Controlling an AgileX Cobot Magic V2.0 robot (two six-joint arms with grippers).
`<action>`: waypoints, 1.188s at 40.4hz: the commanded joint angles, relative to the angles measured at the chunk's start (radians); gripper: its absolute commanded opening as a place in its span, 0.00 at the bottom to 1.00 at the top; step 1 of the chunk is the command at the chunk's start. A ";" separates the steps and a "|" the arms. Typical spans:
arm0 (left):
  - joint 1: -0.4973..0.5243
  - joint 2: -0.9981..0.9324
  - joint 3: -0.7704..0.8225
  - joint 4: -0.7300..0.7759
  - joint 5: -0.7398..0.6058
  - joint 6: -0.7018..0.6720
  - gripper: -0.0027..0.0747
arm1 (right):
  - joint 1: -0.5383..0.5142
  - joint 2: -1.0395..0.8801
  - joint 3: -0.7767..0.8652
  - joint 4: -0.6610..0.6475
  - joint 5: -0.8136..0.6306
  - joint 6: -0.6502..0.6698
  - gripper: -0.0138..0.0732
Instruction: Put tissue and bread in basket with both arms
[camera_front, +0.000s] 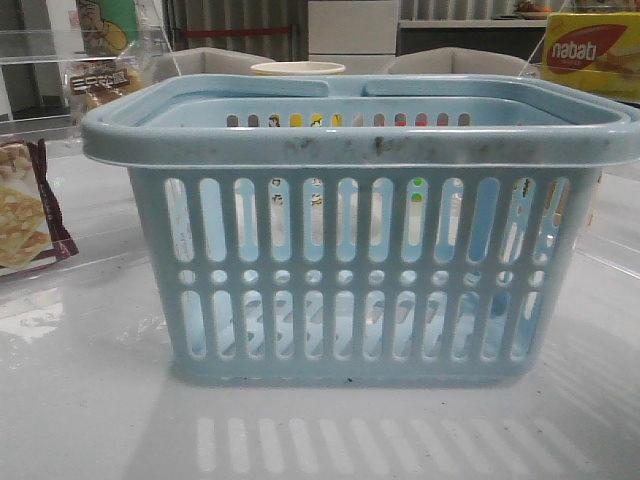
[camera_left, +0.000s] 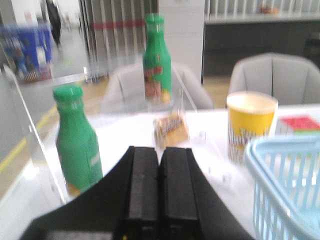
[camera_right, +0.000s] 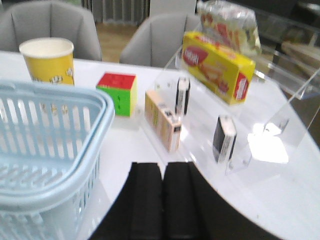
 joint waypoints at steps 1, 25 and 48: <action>-0.005 0.063 -0.024 -0.003 0.006 -0.004 0.15 | -0.006 0.078 -0.037 -0.015 0.009 0.000 0.22; -0.005 0.288 0.033 -0.007 0.067 -0.004 0.30 | -0.006 0.329 -0.037 -0.015 0.113 0.000 0.31; -0.005 0.294 0.033 -0.007 0.039 -0.004 0.83 | -0.081 0.568 -0.143 -0.015 0.064 0.007 0.73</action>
